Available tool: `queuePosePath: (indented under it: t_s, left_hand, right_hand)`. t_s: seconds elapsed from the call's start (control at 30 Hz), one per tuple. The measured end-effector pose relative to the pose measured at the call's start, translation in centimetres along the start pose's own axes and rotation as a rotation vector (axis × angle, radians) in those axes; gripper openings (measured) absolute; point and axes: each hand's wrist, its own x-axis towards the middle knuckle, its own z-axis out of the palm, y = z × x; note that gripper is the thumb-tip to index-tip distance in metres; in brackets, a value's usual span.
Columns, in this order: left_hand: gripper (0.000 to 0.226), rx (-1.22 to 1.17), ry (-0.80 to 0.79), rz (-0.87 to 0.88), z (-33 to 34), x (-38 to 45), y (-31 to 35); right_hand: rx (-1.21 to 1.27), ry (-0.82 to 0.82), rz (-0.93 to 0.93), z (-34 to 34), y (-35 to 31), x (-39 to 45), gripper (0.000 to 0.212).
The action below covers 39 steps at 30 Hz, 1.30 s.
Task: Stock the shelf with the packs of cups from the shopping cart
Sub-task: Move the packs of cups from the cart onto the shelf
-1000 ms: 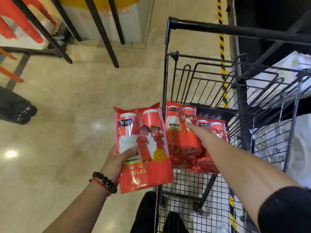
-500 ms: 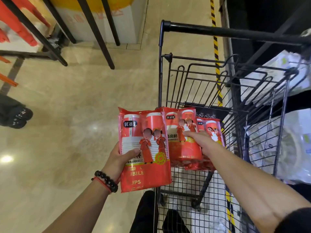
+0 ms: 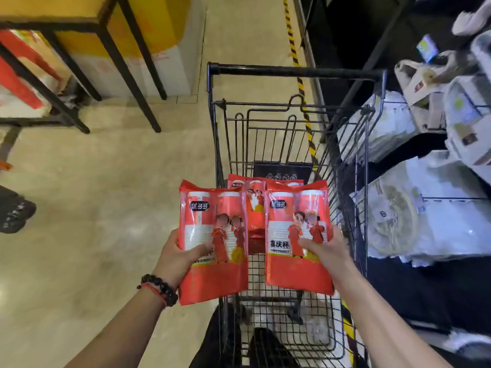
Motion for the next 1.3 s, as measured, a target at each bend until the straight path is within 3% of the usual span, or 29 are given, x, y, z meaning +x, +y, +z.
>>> queuePosePath:
  t_s: [0.17, 0.43, 0.53, 0.63, 0.73, 0.8, 0.9, 1.2, 1.3]
  left_hand:
    - [0.095, 0.033, 0.001, -0.006, 1.8, -4.1, -1.3]
    - [0.090, 0.110, -0.099, 0.047, 2.4, -9.3, -3.2]
    - [0.088, 0.135, -0.160, 0.096, 2.7, -10.9, -3.9]
    - [0.086, 0.154, -0.250, 0.149, 2.6, -12.3, -5.2]
    - [0.091, 0.164, -0.346, 0.210, 2.1, -13.8, -6.2]
    - [0.092, 0.168, -0.413, 0.234, 1.9, -15.6, -7.0]
    - [0.069, 0.165, -0.519, 0.261, 2.1, -18.4, -7.9]
    - [0.080, 0.342, -0.826, 0.346, 7.4, -27.1, -10.6]
    - [0.077, 0.423, -0.922, 0.398, 10.0, -30.9, -12.2]
  right_hand:
    - [0.057, 0.017, -0.018, -3.0, 2.3, -4.3, 0.060]
    - [0.099, 0.123, -0.050, -6.3, 6.5, -11.9, 0.073]
    - [0.105, 0.179, -0.090, -6.9, 8.3, -15.3, 0.055]
    - [0.120, 0.253, -0.194, -6.6, 10.2, -19.8, 0.034]
    - [0.192, 0.400, -0.200, -6.0, 12.6, -25.2, 0.033]
    - [0.248, 0.459, -0.153, -5.8, 14.8, -28.9, 0.044]
    - [0.298, 0.550, -0.101, -6.0, 17.5, -34.3, 0.064]
    - [0.525, 0.788, -0.171, -7.7, 25.2, -48.4, 0.049]
    - [0.609, 0.887, -0.108, -8.3, 29.9, -53.2, 0.072]
